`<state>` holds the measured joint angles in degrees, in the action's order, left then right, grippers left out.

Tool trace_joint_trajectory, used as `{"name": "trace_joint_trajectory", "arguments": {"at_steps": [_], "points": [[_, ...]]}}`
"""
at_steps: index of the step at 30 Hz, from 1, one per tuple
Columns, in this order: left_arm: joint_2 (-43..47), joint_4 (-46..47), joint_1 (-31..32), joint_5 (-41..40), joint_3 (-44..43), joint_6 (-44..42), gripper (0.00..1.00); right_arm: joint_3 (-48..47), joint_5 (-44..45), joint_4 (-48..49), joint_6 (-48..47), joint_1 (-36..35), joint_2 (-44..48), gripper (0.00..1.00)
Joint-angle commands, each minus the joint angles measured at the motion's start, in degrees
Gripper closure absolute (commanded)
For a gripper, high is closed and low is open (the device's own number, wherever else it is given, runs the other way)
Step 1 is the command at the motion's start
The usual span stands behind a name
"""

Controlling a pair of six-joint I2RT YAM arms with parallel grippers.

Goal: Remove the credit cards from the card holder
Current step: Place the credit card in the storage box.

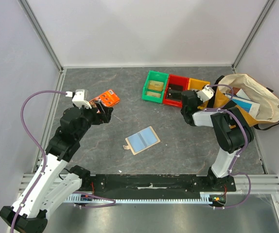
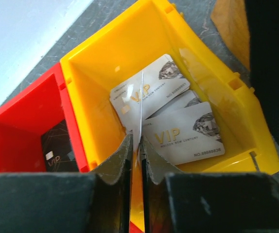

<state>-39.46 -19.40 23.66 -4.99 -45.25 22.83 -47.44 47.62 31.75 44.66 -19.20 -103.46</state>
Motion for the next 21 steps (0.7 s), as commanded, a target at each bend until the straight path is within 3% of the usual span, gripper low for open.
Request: {"name": "trace_joint_trajectory", "arguments": {"at_steps": [1,10,13,18,21], "points": [[0.1,1.5,0.2,-0.1,0.4,-2.1,0.15,-2.5,0.6,-5.5,2.8,1.4,0.1,0.81],[0.0,1.9,0.2,0.3,0.7,-2.1,0.15,-4.2,2.5,-11.0,-0.8,1.3,3.9,0.49],[-0.1,2.0,0.2,0.7,0.7,-2.0,0.15,-4.5,3.1,-11.6,-3.7,0.7,5.7,0.45],[-0.4,2.3,0.0,1.4,0.9,-1.7,0.16,-5.1,2.5,-13.2,-8.2,-0.6,9.1,0.25],[-0.7,2.3,-0.4,2.1,1.0,-1.6,0.16,-5.3,1.6,-14.7,-10.5,-2.7,11.4,0.19]]}}
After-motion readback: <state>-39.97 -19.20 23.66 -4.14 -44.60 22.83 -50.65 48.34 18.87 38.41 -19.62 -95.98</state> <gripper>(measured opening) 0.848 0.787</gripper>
